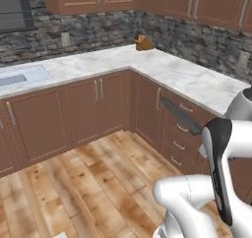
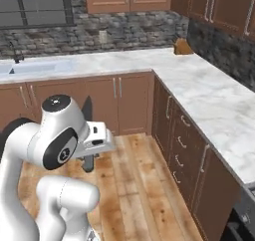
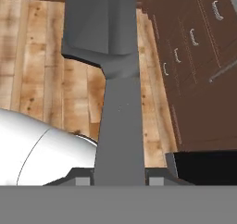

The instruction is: Move the cutting board and knife to the sink. Then move spray from the cabinet to the counter.

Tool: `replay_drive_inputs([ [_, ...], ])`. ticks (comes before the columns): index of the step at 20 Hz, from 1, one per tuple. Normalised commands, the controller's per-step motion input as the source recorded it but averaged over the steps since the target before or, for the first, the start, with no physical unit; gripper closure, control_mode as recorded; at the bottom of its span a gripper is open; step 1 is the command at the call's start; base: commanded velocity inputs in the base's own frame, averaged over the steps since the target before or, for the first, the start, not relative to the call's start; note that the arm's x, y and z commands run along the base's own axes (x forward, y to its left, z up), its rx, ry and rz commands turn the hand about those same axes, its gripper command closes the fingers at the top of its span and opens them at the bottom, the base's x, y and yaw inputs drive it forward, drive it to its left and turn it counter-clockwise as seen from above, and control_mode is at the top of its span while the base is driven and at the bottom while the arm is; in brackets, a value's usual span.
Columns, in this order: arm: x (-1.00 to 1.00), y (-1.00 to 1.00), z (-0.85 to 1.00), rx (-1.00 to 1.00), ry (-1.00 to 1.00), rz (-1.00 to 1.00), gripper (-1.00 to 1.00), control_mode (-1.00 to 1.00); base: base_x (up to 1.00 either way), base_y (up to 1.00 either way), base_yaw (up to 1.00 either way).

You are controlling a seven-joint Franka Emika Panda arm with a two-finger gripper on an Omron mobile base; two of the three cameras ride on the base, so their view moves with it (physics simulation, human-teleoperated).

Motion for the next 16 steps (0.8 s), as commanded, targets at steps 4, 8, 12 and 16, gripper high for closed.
replay_drive_inputs([
  [4, 0.00, 0.00, 0.00, 0.00, 0.00, 0.00, 1.00, 1.00, 0.49, 1.00, 0.29],
  [8, 0.00, 0.00, 0.00, 0.00, 0.00, 0.00, 1.00, 1.00, 0.97, 0.94, 0.13],
  [12, 0.00, 0.00, 0.00, 0.00, 0.00, 0.00, 1.00, 1.00, 1.00, 1.00, 0.06],
  [16, 0.00, 0.00, 0.00, 0.00, 0.00, 0.00, 1.00, 1.00, 1.00, 0.88, 0.00],
])
